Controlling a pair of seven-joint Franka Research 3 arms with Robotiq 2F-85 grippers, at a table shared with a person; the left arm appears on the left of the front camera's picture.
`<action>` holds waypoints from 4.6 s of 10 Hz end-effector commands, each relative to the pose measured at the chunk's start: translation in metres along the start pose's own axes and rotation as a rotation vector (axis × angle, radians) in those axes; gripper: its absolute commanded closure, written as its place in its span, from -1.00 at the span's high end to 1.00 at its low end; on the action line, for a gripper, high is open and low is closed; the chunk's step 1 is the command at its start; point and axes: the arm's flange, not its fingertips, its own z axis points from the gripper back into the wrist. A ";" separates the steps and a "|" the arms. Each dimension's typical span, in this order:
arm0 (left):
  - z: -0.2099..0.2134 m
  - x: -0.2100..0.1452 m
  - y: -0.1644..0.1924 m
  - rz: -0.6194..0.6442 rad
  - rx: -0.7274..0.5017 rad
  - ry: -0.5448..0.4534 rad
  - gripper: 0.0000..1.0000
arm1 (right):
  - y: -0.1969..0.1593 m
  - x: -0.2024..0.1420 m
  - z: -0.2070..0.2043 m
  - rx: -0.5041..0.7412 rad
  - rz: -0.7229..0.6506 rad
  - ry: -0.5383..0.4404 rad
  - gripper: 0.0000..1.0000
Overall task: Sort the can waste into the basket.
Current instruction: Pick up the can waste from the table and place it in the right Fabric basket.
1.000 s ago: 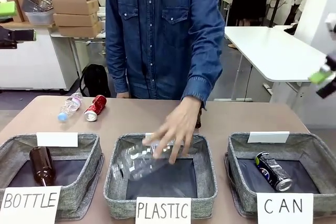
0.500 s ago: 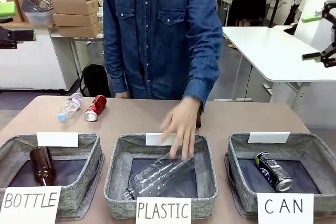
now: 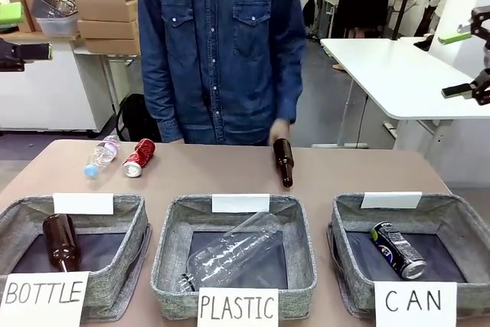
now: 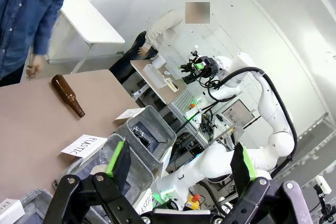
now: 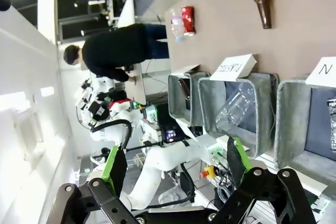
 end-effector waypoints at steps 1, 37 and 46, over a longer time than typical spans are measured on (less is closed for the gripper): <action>-0.003 0.001 0.000 -0.022 -0.020 -0.017 1.00 | -0.001 0.004 0.005 -0.010 0.021 0.001 1.00; 0.065 0.061 0.052 0.094 0.459 0.246 1.00 | -0.001 0.004 0.005 -0.010 0.021 0.001 1.00; 0.079 0.049 0.015 0.009 0.420 0.200 1.00 | -0.001 0.004 0.005 -0.010 0.021 0.001 1.00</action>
